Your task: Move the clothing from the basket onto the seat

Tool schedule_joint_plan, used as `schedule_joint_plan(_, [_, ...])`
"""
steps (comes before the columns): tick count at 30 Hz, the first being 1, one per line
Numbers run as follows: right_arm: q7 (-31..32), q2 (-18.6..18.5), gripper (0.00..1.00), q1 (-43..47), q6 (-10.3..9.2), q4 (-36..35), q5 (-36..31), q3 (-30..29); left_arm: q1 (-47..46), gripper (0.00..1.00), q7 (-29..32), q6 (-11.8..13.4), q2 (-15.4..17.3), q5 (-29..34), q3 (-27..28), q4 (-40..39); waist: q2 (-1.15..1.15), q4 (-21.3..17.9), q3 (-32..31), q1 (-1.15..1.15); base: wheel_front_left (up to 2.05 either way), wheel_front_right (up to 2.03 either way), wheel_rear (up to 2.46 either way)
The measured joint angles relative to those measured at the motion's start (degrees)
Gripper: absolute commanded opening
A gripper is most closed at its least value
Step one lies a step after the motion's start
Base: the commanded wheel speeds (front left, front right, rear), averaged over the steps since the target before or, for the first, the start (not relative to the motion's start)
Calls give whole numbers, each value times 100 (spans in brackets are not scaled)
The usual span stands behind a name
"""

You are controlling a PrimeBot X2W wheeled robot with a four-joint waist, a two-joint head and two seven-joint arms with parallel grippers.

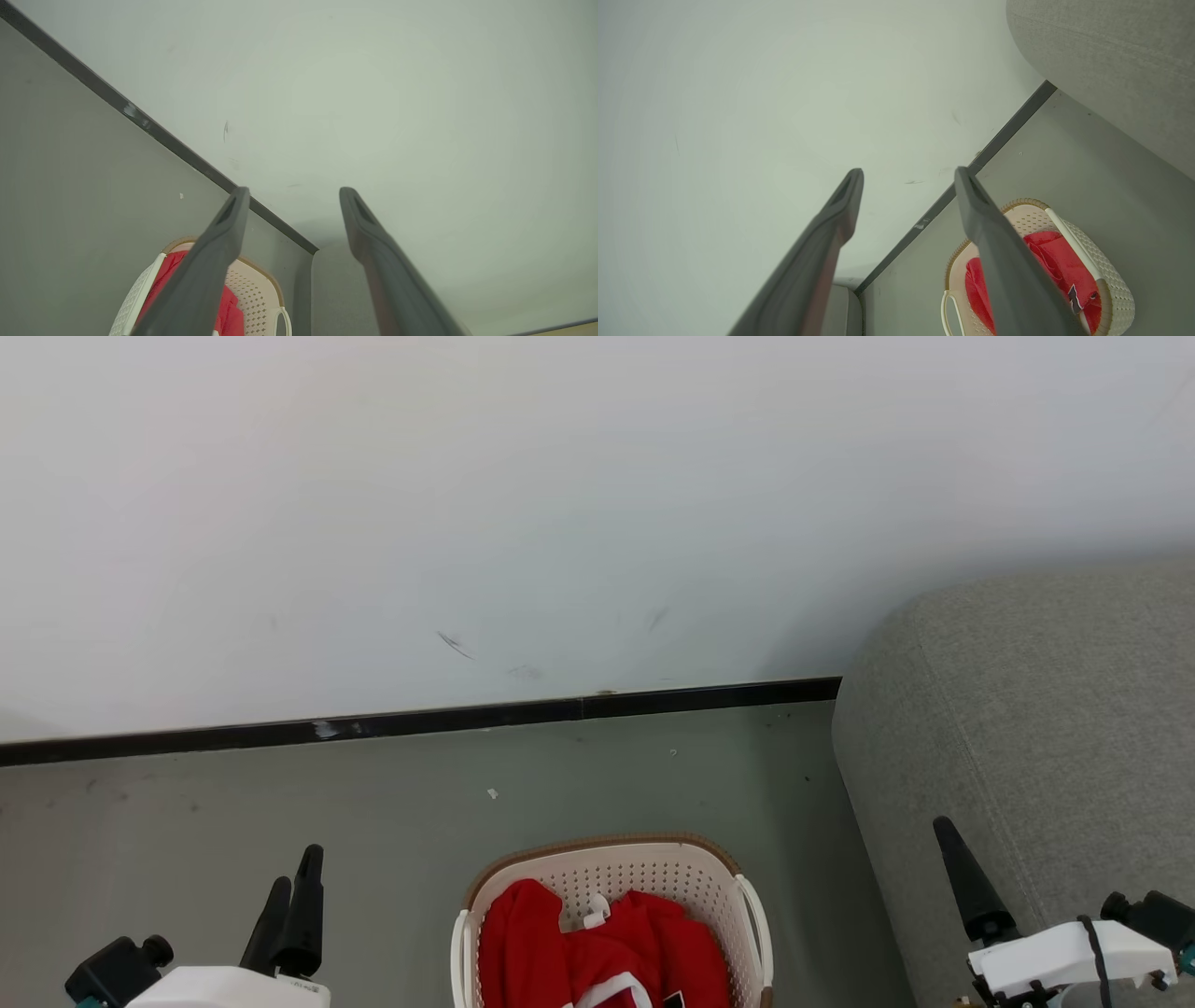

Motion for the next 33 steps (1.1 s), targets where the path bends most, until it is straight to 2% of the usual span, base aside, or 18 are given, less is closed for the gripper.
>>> schedule_joint_plan(5, [-102, 8, 100, 2, 0, -37, -578, 54, 0, 100, -114, 122, 67, 600, -136, -130, 0, -1, -12, -4, 0, 0, 0])
schedule_joint_plan(22, [-403, 26, 100, 104, 0, -253, -2499, 131, 2, 100, -445, 583, 192, 2435, -567, -417, 0, -9, 6, -65, 0, 0, 0])
schedule_joint_plan(29, [-527, 30, 100, 120, 0, -369, -3231, 148, 4, 100, -571, 786, 287, 3154, -736, -483, 0, -15, 18, -73, 0, 0, 0])
schedule_joint_plan(33, [-588, 31, 100, 120, 0, -394, -3419, 155, 8, 100, -654, 883, 294, 3515, -828, -503, 0, -18, 21, -74, 0, 0, 0])
